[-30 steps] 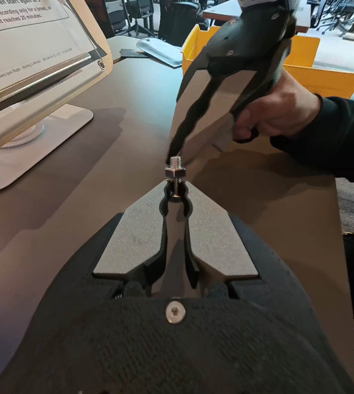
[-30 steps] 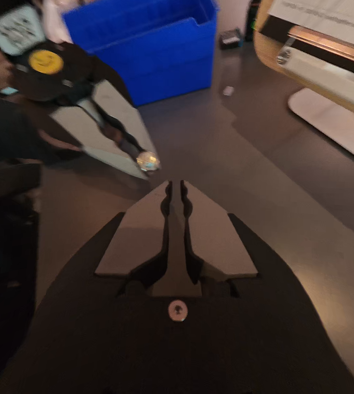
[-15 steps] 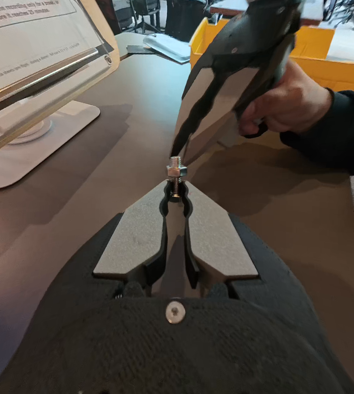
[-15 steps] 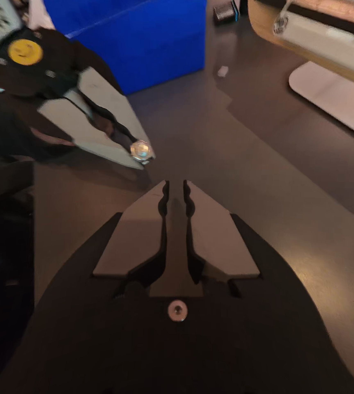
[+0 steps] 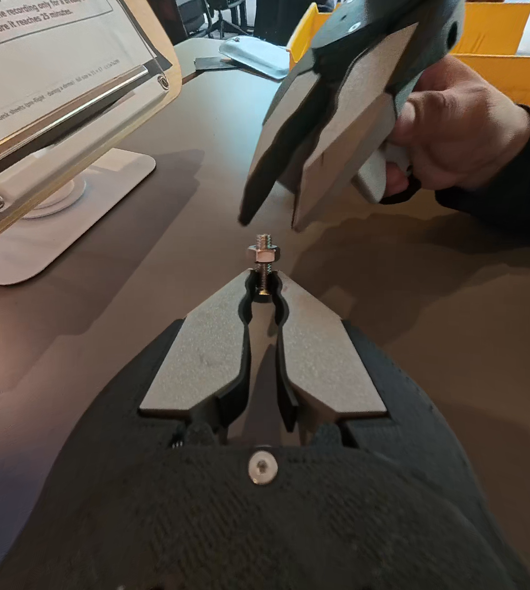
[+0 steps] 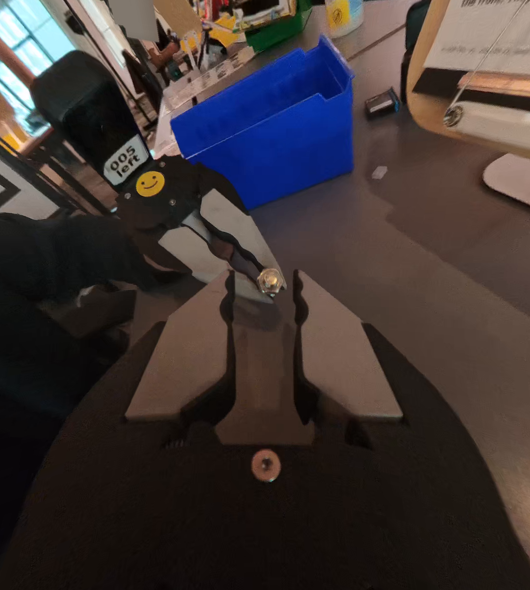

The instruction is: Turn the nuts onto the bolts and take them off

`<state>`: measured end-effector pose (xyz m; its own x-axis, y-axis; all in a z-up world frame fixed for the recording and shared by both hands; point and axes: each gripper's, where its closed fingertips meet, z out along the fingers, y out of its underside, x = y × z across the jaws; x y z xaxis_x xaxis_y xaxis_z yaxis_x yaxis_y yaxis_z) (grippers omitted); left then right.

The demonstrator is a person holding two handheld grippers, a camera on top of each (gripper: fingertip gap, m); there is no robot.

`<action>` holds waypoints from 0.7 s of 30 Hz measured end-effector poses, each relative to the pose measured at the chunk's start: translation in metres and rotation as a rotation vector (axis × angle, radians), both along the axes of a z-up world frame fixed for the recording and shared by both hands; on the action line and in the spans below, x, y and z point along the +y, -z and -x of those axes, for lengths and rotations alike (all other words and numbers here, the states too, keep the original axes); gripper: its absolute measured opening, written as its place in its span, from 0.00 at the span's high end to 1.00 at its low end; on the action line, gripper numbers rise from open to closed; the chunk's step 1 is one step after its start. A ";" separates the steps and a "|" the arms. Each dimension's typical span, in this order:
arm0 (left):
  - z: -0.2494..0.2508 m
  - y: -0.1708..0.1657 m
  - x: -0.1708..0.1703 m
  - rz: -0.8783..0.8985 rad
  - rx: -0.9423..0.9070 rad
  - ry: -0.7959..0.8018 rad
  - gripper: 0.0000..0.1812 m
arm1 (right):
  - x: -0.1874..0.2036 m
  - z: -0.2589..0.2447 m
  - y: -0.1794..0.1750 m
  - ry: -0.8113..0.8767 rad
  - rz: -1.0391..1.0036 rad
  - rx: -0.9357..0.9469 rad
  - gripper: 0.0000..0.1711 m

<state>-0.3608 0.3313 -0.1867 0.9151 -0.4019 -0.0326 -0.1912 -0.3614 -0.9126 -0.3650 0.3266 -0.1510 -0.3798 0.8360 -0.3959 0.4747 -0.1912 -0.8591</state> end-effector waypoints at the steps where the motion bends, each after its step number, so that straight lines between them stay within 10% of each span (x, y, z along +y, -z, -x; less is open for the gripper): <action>1: -0.002 -0.001 0.000 -0.005 0.008 0.002 0.96 | -0.003 0.002 0.006 -0.012 -0.002 -0.035 0.80; 5: 0.004 -0.008 -0.001 -0.033 0.025 -0.018 0.96 | 0.041 -0.008 0.059 0.166 -0.280 -0.281 0.88; 10: 0.001 -0.003 -0.001 -0.018 0.050 -0.015 0.96 | -0.005 0.003 -0.001 -0.004 -0.025 -0.008 0.80; 13: 0.002 -0.006 -0.002 -0.033 0.071 -0.025 0.96 | 0.011 0.005 0.037 0.061 -0.173 -0.197 0.80; 15: 0.003 -0.011 -0.003 -0.042 0.033 -0.019 0.96 | 0.046 -0.005 0.061 0.186 -0.371 -0.303 0.96; 21: -0.002 -0.003 -0.002 -0.023 0.071 -0.010 0.96 | -0.009 0.006 -0.004 -0.010 -0.054 -0.002 0.78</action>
<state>-0.3590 0.3294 -0.1834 0.9142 -0.3911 -0.1067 -0.2523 -0.3431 -0.9048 -0.3712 0.3174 -0.1474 -0.3873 0.8525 -0.3512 0.4785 -0.1397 -0.8669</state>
